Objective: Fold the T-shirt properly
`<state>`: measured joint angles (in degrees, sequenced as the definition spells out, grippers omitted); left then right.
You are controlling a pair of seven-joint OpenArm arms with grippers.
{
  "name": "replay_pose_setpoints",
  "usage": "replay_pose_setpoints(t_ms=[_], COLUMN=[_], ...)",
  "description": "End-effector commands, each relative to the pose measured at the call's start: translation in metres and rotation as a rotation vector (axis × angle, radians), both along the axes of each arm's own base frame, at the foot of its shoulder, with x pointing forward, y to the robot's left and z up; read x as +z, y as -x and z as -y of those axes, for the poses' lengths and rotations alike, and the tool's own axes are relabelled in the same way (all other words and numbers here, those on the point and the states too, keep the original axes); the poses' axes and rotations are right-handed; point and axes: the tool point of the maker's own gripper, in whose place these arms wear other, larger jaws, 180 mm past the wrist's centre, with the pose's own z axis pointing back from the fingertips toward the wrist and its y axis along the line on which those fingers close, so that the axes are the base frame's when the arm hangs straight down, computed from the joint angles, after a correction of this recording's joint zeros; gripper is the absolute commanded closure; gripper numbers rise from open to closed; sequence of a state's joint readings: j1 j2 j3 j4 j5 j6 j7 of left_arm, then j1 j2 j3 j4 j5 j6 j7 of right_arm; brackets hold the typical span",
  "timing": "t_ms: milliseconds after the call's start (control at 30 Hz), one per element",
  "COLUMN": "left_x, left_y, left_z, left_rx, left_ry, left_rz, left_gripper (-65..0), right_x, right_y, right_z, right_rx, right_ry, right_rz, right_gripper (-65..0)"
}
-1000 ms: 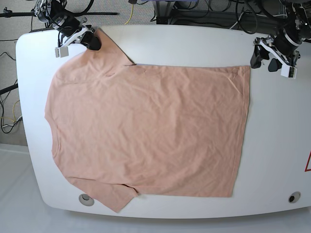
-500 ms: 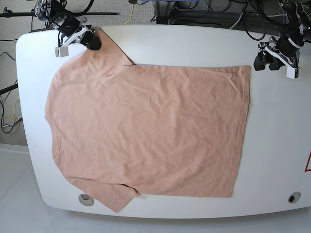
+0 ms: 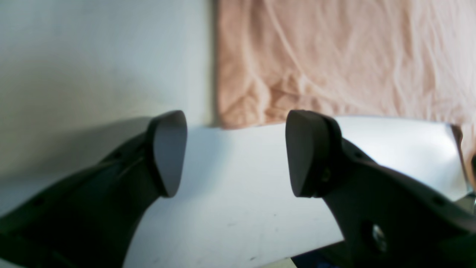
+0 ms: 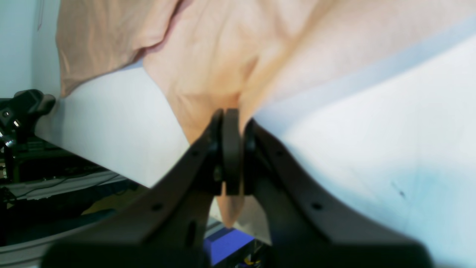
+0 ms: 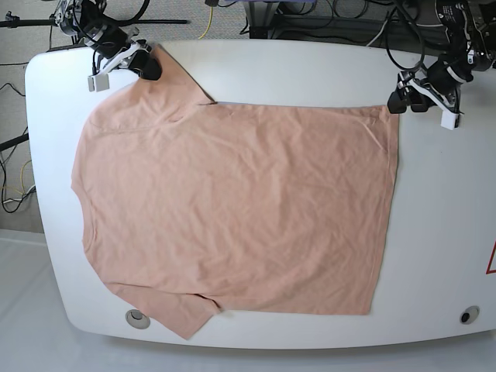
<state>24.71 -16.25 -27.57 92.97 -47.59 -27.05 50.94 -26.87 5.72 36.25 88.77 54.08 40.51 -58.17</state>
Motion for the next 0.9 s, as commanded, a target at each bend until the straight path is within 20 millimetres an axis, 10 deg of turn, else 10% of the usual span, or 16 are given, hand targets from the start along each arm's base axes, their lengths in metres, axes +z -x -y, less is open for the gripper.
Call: replay_pose_setpoints(t_ms=[0, 867], left_x=[0.008, -0.009], left_y=[-0.008, -0.002], left_z=[0.001, 0.012], left_rx=[-0.022, 0.003], left_ry=[-0.013, 0.034], left_rz=[0.036, -0.013], left_gripper=[-39.5, -39.8], right_x=[-0.001, -0.001], right_y=[0.004, 0.004], right_z=[0.004, 0.004], right_rx=[0.01, 0.004], right_ry=[0.023, 0.02], right_rz=[-0.021, -0.015], right_gripper=[0.0, 0.0])
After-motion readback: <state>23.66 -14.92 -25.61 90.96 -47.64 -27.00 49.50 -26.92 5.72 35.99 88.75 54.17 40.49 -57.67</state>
